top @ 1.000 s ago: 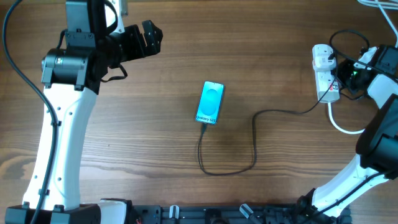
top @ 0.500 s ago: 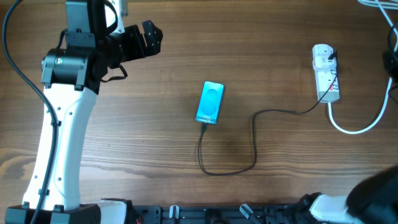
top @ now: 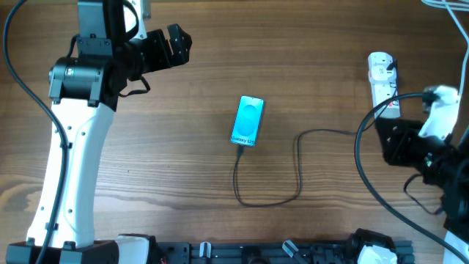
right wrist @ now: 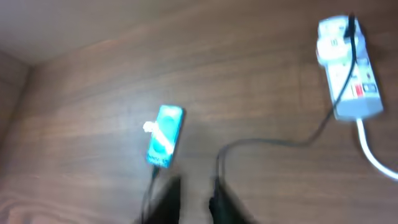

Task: Plug charger to phone and switch on socket

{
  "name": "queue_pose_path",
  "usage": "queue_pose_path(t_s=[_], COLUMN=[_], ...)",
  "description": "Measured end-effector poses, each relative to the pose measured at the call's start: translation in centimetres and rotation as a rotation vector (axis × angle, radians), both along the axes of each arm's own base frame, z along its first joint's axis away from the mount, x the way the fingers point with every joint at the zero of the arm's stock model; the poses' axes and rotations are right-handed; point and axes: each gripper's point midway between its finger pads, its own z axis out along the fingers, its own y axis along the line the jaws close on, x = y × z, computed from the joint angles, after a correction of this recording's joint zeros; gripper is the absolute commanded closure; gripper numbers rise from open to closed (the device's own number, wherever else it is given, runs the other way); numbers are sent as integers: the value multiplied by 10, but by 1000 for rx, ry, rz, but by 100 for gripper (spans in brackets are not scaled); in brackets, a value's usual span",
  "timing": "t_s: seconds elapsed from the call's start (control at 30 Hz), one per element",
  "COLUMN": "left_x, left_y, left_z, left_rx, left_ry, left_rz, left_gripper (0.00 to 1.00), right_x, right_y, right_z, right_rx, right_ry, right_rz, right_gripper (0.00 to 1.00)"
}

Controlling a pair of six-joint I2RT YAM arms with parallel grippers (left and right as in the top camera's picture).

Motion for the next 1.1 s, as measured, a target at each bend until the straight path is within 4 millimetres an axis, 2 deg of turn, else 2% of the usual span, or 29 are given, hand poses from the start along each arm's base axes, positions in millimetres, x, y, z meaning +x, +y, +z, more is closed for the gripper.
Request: queue_pose_path(t_s=[0.2,0.47,0.53,0.6,0.7,0.73,0.9,1.0,1.1], left_x=[0,0,0,0,0,0,0,0,0], left_y=[0,0,0,0,0,0,0,0,0], left_z=[0,0,0,0,0,0,0,0,0], left_rx=[0,0,0,0,0,0,1,0,0], left_ry=[-1,0,0,0,0,1,0,0,0], left_rz=[0,0,0,0,0,0,1,0,0], left_gripper=[0,0,0,0,0,0,0,0,0], right_x=[-4,9,15,21,4,2,-12,-11,-5], right_y=[-1,-16,-19,-14,5,8,16,16,19], right_z=[-9,-31,-19,-2,7,5,-40,-49,-66], right_rx=[2,-26,-66,-125,-182,-197,-219,-224,-223], right_ry=[49,153,73,-84,-275,-325,-485,-601,-657], right_rz=[-4,-48,-59,-37,14,21,39,25,29], right_gripper=[0,0,0,0,0,0,0,0,0])
